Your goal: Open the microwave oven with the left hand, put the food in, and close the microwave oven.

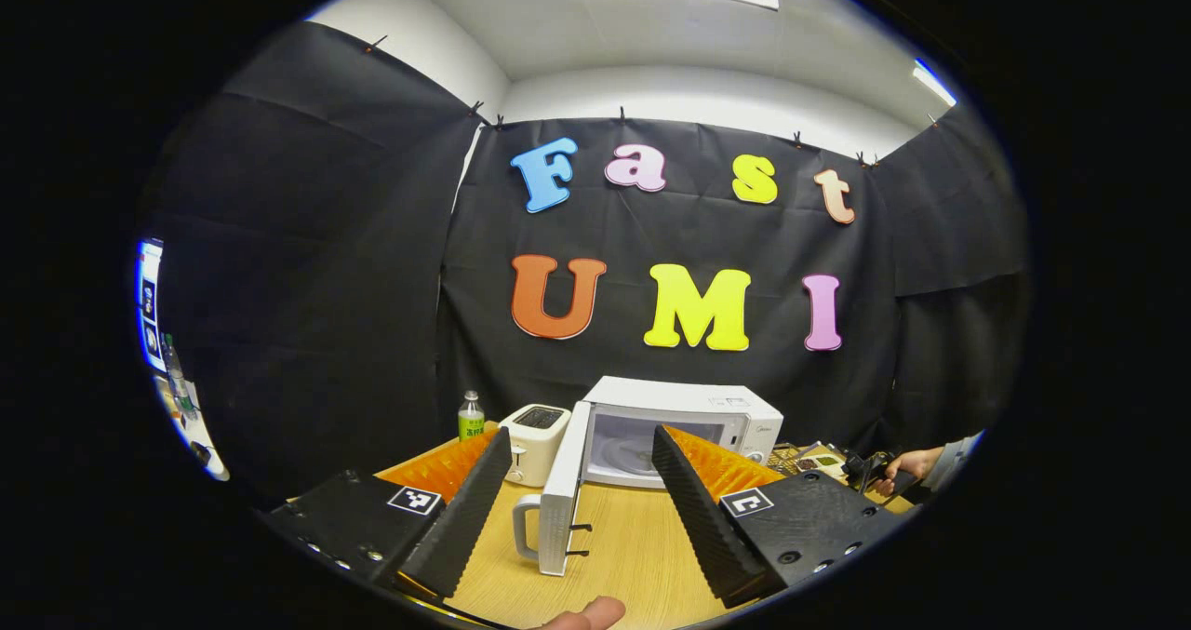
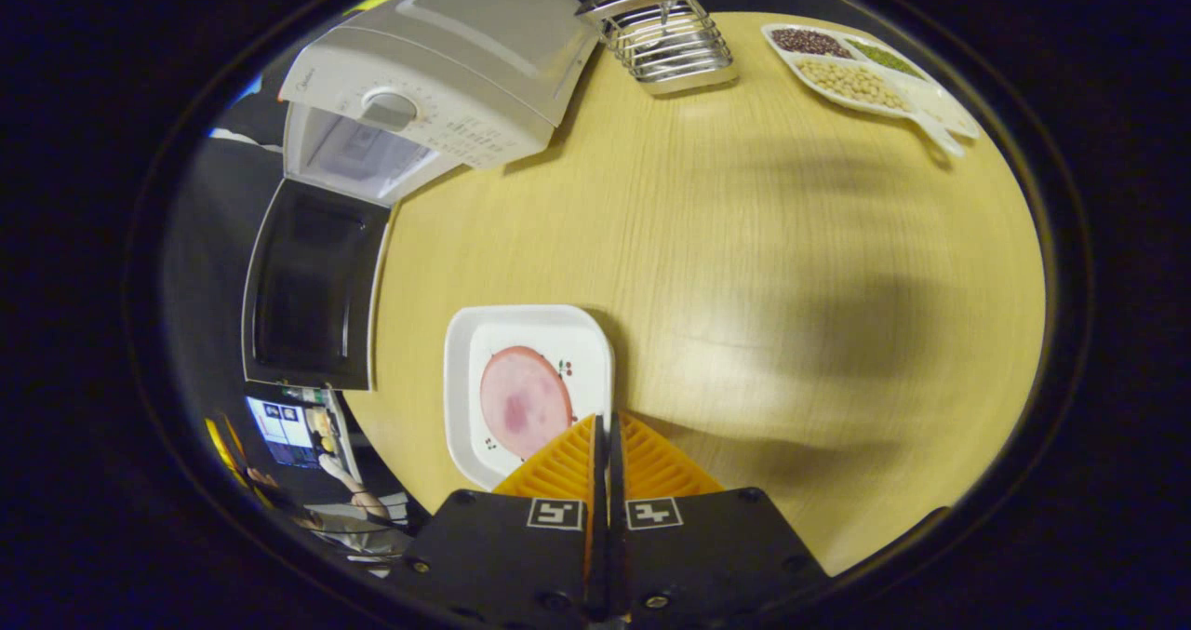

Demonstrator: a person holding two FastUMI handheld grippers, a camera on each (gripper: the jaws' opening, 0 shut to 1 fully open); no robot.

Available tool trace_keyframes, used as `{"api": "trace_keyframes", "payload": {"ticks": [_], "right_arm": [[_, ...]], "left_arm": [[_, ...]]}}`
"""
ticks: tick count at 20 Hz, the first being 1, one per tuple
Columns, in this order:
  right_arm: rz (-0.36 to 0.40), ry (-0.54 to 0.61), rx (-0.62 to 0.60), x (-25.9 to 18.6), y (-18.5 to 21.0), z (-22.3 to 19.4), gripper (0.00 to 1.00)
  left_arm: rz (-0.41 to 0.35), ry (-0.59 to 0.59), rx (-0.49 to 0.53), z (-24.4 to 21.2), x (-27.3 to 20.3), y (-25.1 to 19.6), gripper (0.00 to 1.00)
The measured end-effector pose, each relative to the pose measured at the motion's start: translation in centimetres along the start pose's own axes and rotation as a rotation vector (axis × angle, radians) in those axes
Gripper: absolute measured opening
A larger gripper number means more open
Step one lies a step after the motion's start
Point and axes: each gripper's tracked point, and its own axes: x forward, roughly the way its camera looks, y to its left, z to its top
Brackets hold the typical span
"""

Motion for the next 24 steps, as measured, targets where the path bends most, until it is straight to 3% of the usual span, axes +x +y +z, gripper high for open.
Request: {"api": "trace_keyframes", "payload": {"ticks": [4,12,16,20,24], "right_arm": [[0.057,-0.07,0.13,-0.7,-0.1,-1.4,0.04],[0.184,-0.144,0.296,-0.6,4.5,-2.1,0.04],[0.141,-0.251,0.298,0.4,6.1,0.3,0.04],[0.215,-0.26,0.361,1.8,10.5,1.4,0.04],[0.175,-0.329,0.42,4.0,13.0,2.8,0.04]], "left_arm": [[-0.015,0.012,0.01,-0.7,-0.3,-0.2,0.93],[-0.055,0.002,0.023,-0.2,-1.6,-0.5,0.93],[-0.052,-0.007,0.037,-0.5,-1.8,0.6,0.93],[-0.043,-0.003,0.041,-0.9,-2.4,1.9,0.93],[-0.047,-0.009,0.047,-1.2,-2.4,2.8,0.93]]}}
